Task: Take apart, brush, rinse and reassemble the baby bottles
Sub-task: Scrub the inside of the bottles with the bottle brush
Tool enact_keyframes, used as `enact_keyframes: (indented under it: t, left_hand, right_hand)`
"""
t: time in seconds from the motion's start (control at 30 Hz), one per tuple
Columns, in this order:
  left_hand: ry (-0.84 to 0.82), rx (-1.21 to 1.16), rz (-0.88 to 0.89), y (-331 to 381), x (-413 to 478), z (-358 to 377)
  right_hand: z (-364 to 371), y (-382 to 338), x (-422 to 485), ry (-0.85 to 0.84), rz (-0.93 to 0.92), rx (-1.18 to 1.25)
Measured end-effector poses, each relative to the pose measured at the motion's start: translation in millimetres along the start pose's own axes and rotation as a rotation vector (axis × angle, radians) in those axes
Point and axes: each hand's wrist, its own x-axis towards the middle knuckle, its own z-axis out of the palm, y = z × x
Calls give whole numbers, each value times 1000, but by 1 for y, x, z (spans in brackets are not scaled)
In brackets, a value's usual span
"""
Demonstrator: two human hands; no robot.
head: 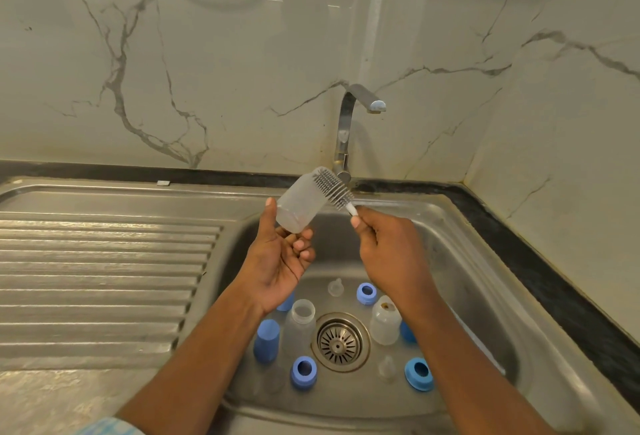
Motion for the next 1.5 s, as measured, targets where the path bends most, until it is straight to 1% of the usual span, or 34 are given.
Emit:
enact_keyframes:
  t: [0.03, 0.1, 0.17, 0.2, 0.23, 0.3, 0.33, 0.47, 0.53, 0.67, 0.8, 0.97, 1.07, 1.17, 1.23, 1.33, 1.4, 1.43, 1.5]
  left_hand:
    - [1, -5, 4, 0, 1, 0]
    - [12, -27, 18, 1, 1, -2]
    - [23, -42, 33, 2, 2, -4]
    - [24, -43, 34, 2, 2, -3]
    - [21, -41, 31, 3, 1, -3]
    - [20, -30, 17, 2, 1, -1]
    - [26, -14, 9, 2, 0, 0]
    - [98, 145, 10, 1, -3, -2]
    - [111, 150, 27, 3, -4, -3]
    - [78, 90, 58, 9, -6, -3]
    - [43, 150, 49, 9, -8, -1]
    - [22, 232, 111, 11, -8, 0]
    - [39, 284, 91, 8, -7, 2]
    - [64, 346, 60, 4, -7, 4]
    - [85, 342, 54, 2, -7, 4]
    - [124, 271, 74, 5, -4, 1]
    - [143, 259, 84, 7, -3, 0]
    - [151, 256, 81, 7, -2, 0]
    - [156, 253, 62, 7, -3, 1]
  right_hand:
    - [-1, -1, -1, -25, -17, 38]
    - [-2, -5, -5, -141, -96, 90]
    - [-1, -8, -8, -240, -164, 77]
    - [-1, -7, -7, -225, -164, 66]
    - [-1, -4, -4, -174, -139, 57]
    - [-4, 3, 0, -67, -55, 31]
    - [-5, 6, 1, -45, -30, 19]
    - [-6, 4, -3, -85, -70, 35]
    - [-6, 0, -4, -100, -103, 26]
    - [-6, -2, -4, -128, -123, 16]
    - [-6, -2, -4, -150, -119, 49]
    - [-5, -1, -6, -180, -121, 78]
    - [-4, -1, -3, -82, -96, 7]
    - [-4, 6, 3, 24, 7, -15]
    - [-6, 8, 2, 1, 4, -6]
    - [-7, -3, -6, -198, -87, 19]
    - [-5, -11, -10, -278, -159, 19]
    - [-3, -12, -9, -266, -168, 6]
    - [-2, -9, -4, -169, -97, -26]
